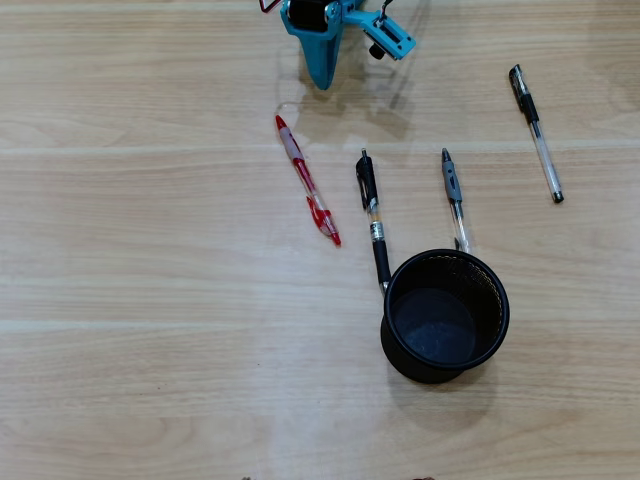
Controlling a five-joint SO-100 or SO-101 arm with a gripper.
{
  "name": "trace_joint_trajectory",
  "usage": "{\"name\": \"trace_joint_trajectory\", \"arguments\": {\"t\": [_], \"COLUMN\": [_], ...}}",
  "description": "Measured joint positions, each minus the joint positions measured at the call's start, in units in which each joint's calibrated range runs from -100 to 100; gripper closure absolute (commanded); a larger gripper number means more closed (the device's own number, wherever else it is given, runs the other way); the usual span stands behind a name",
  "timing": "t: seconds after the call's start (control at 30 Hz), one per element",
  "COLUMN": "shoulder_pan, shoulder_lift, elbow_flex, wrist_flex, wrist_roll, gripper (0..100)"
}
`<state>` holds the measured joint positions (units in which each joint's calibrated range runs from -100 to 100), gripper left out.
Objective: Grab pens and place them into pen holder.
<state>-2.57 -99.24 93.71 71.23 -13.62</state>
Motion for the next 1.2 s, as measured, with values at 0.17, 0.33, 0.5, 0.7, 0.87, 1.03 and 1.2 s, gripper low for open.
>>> {"name": "trace_joint_trajectory", "arguments": {"t": [0.17,0.33,0.5,0.7,0.87,1.03,1.2], "shoulder_pan": [-4.1,-5.8,-5.9,-5.9,-6.1,-6.2,-6.2], "shoulder_lift": [0.0,0.1,0.1,0.1,0.1,0.1,0.1], "elbow_flex": [0.0,0.9,0.9,0.9,0.9,0.9,0.9], "wrist_flex": [0.0,-1.1,-1.1,-1.1,-1.1,-1.1,-1.1], "wrist_roll": [0.0,0.1,0.1,0.1,0.1,0.1,0.1], "gripper": [98,98,98,98,98,98,98]}}
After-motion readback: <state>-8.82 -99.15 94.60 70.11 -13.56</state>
